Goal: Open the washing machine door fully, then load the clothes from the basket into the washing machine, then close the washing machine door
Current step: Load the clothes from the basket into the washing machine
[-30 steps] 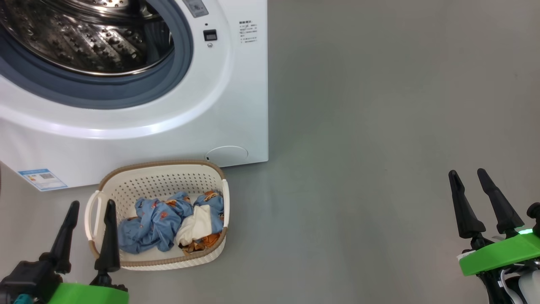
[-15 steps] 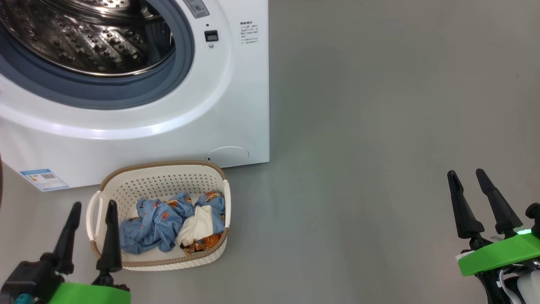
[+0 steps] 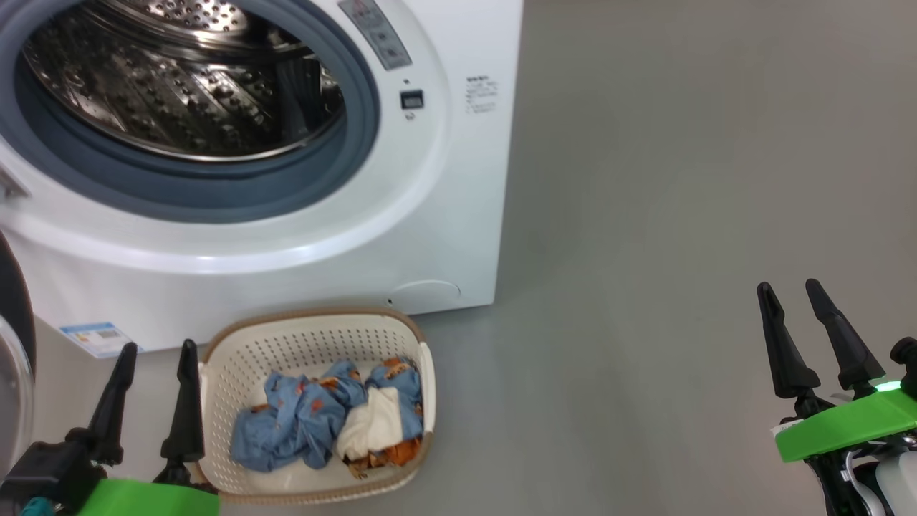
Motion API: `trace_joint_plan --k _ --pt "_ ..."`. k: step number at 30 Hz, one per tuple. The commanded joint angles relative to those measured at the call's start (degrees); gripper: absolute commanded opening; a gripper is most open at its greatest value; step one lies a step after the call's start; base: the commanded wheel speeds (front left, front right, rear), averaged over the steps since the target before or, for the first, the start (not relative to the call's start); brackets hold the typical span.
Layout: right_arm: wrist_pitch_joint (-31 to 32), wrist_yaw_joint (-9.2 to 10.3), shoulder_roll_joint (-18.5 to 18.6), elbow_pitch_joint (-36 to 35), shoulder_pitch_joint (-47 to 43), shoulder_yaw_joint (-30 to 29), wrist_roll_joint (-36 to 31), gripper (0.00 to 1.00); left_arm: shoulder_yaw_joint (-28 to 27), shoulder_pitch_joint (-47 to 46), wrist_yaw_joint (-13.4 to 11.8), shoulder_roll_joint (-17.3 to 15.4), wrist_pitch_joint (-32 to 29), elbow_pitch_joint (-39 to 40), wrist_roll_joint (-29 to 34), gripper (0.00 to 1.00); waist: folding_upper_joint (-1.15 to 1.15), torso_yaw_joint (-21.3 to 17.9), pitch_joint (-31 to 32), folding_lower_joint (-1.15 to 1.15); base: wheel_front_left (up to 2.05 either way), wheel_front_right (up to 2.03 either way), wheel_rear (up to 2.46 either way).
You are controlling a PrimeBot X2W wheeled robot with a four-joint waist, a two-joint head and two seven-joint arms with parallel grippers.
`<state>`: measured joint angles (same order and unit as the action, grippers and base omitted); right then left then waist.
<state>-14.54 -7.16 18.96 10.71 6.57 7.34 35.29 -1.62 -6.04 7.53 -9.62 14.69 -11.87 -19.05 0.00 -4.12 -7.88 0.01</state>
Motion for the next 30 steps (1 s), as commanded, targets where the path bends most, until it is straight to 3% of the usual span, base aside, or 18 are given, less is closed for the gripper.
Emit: trace_joint_plan --k 1,9,23,30 --pt "-0.46 -0.33 1.12 -1.42 1.37 0.96 -0.17 1.0 -1.53 -2.37 -0.05 -1.6 0.31 0.93 0.45 1.0 0.0 -0.06 -0.05 -0.01 1.01 -1.9 0.89" --pt "-0.46 -0.33 0.87 -1.34 1.49 0.69 -0.17 1.0 -1.29 -2.59 -0.04 -1.12 0.31 0.91 1.46 1.0 0.0 -0.03 -0.34 -0.01 0.71 -0.98 0.26" --pt "-0.46 -0.33 0.85 -1.48 1.71 0.62 -0.12 1.0 -1.55 -2.28 -0.04 0.17 0.31 0.36 2.7 1.0 0.0 0.32 -0.55 -0.01 0.02 -0.02 0.0" --pt "-0.46 -0.33 0.6 -1.85 2.14 0.77 -0.21 1.0 -2.33 -2.29 -0.04 2.23 0.31 -3.61 2.59 1.0 0.0 0.39 -1.91 -0.01 0.0 0.0 0.0"
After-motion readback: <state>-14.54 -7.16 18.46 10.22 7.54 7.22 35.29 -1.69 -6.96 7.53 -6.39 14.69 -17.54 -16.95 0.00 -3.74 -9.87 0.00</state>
